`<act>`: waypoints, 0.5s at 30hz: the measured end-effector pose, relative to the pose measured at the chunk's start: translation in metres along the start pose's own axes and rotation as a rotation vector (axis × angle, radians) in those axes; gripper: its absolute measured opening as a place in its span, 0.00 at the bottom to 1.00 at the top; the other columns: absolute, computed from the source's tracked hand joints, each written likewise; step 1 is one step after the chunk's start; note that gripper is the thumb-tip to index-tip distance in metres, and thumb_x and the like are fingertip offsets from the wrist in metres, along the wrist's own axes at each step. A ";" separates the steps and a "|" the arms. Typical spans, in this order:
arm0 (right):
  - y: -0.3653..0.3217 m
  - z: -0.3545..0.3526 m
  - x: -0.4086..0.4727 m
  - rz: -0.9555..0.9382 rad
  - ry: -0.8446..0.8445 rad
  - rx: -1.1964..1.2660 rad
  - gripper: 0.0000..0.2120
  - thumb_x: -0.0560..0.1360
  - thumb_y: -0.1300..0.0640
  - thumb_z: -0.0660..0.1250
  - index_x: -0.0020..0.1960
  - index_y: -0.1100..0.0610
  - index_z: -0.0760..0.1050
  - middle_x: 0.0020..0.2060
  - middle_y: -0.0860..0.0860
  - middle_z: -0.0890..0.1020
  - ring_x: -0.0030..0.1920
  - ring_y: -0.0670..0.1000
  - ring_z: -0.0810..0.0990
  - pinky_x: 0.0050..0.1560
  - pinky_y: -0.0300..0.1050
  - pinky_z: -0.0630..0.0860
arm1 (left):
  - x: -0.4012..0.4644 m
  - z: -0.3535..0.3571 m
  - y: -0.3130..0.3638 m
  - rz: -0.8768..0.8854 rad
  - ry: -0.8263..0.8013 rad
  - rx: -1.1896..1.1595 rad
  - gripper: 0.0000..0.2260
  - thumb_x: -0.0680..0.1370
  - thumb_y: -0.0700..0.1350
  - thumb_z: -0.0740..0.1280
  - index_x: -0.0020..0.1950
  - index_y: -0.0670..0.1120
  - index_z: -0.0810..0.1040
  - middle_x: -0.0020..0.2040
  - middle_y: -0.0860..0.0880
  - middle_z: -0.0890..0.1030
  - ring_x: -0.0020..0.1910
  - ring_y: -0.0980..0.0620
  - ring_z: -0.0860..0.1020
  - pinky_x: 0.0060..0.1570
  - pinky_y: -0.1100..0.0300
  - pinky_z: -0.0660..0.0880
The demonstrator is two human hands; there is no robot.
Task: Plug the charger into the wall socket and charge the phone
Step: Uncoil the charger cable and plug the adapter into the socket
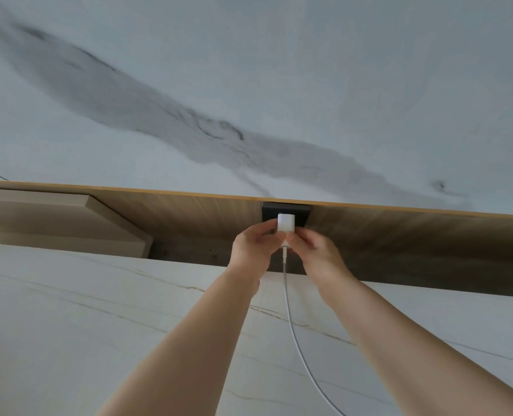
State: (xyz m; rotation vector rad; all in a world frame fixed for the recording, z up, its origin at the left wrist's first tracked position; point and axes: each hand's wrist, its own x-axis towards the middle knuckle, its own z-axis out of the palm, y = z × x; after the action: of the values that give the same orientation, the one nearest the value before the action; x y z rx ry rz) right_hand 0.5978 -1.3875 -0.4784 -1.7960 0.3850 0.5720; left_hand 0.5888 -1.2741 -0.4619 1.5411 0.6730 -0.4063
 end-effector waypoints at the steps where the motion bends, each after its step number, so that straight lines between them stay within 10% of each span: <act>1: -0.001 0.000 0.000 0.007 -0.002 0.007 0.17 0.77 0.47 0.61 0.64 0.50 0.72 0.49 0.44 0.75 0.47 0.44 0.72 0.50 0.43 0.66 | 0.000 0.000 0.000 0.001 0.006 0.002 0.16 0.76 0.44 0.68 0.64 0.48 0.75 0.59 0.48 0.80 0.59 0.48 0.77 0.55 0.59 0.68; 7: -0.004 -0.004 -0.003 -0.018 0.017 0.118 0.11 0.75 0.47 0.64 0.55 0.50 0.76 0.45 0.43 0.81 0.46 0.43 0.77 0.49 0.40 0.68 | 0.001 0.002 0.001 0.010 -0.022 0.024 0.18 0.76 0.49 0.67 0.66 0.52 0.72 0.58 0.50 0.79 0.56 0.50 0.78 0.42 0.68 0.68; 12: -0.009 0.002 -0.004 0.057 -0.001 0.283 0.10 0.75 0.52 0.66 0.53 0.55 0.79 0.50 0.52 0.84 0.55 0.54 0.80 0.61 0.50 0.73 | 0.007 -0.006 0.002 -0.060 -0.020 -0.064 0.21 0.74 0.47 0.70 0.64 0.44 0.72 0.60 0.43 0.78 0.59 0.44 0.77 0.66 0.48 0.69; 15: -0.012 0.009 -0.005 0.078 0.015 0.394 0.12 0.75 0.56 0.65 0.56 0.61 0.78 0.52 0.58 0.83 0.54 0.56 0.81 0.59 0.51 0.76 | 0.010 -0.008 0.001 -0.094 -0.020 -0.151 0.23 0.73 0.46 0.72 0.64 0.40 0.71 0.59 0.39 0.78 0.57 0.42 0.78 0.64 0.45 0.72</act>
State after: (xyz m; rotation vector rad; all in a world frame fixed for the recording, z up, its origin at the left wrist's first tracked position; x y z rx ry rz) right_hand 0.5984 -1.3758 -0.4675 -1.4119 0.5400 0.4977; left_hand 0.5954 -1.2643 -0.4665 1.3651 0.7461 -0.4310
